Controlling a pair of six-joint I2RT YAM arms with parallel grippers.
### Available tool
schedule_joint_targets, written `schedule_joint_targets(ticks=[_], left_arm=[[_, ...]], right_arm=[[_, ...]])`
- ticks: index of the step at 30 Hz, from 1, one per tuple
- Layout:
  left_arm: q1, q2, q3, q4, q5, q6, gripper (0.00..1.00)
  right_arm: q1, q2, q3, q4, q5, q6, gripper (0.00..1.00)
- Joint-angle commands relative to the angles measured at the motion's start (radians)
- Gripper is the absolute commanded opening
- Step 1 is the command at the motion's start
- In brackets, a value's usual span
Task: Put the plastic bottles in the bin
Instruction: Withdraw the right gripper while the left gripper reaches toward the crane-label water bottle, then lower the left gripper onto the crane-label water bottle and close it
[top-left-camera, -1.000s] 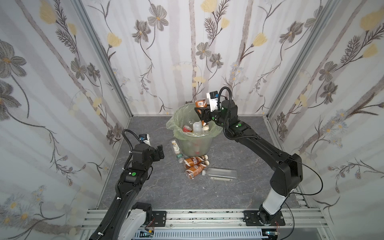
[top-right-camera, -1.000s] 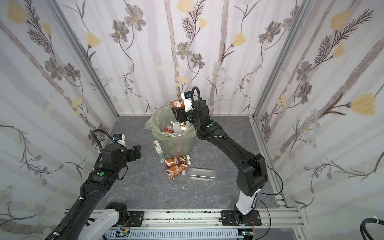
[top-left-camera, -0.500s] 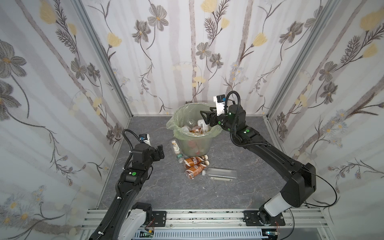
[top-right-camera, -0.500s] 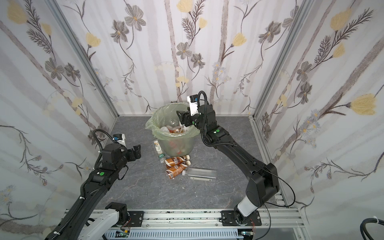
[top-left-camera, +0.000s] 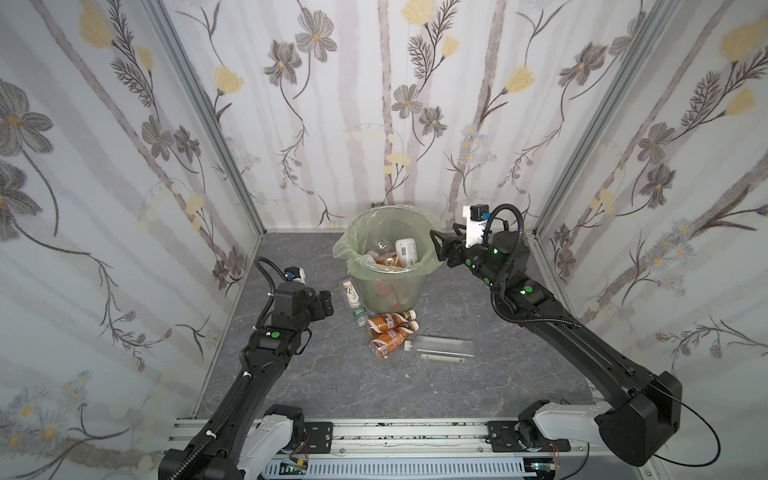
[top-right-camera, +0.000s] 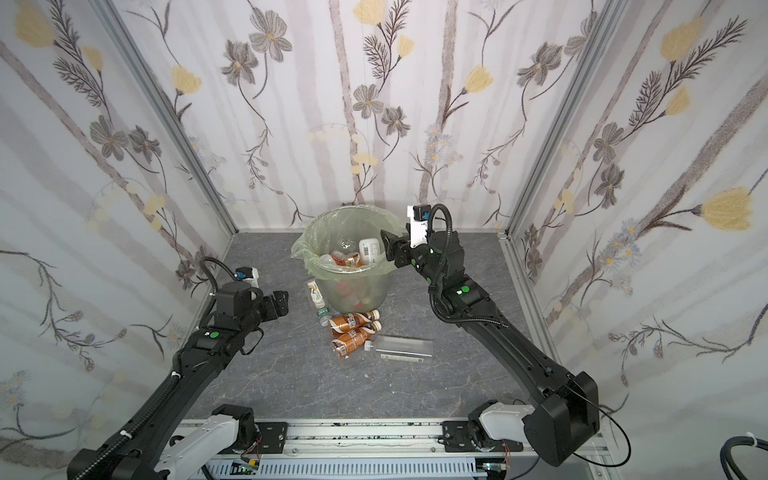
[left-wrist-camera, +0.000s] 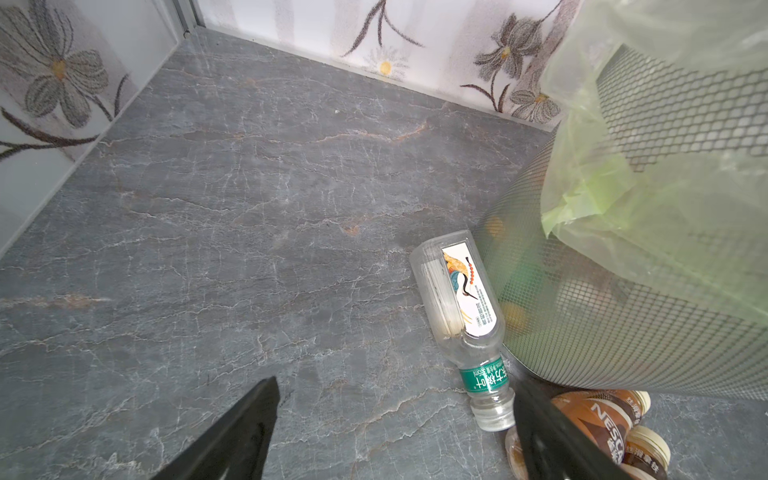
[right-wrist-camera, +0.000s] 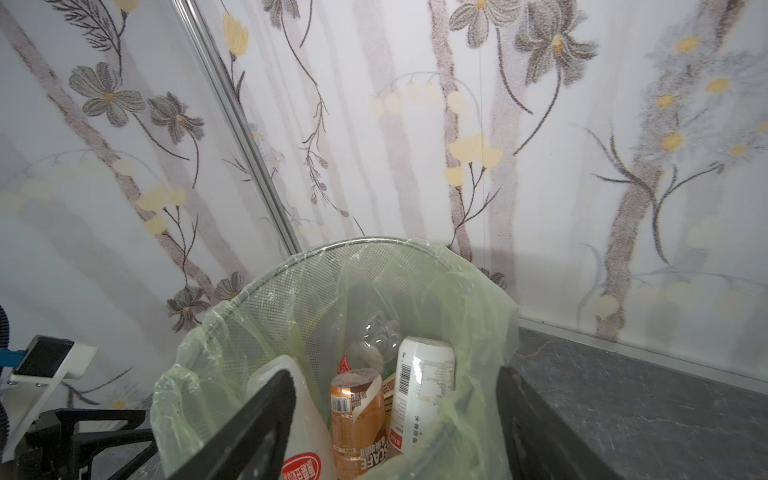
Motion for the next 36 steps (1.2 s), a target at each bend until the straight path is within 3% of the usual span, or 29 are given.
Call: schedule_joint_targets(ticks=[1, 15, 25, 36], left_arm=[[-0.004, 0.043, 0.014, 0.071, 0.042, -0.062, 0.89], [-0.034, 0.324, 0.06, 0.242, 0.121, -0.086, 0.88], [-0.085, 0.535, 0.109, 0.32, 0.15, -0.104, 0.88], [-0.094, 0.634, 0.128, 0.349, 0.155, -0.146, 0.86]], right_arm=[[-0.036, -0.055, -0.074, 0.05, 0.016, 0.022, 0.78], [-0.175, -0.31, -0.41, 0.046, 0.038, 0.068, 0.82], [-0.194, -0.326, -0.429, 0.057, 0.015, 0.074, 0.82], [-0.196, -0.329, -0.439, 0.053, 0.011, 0.081, 0.83]])
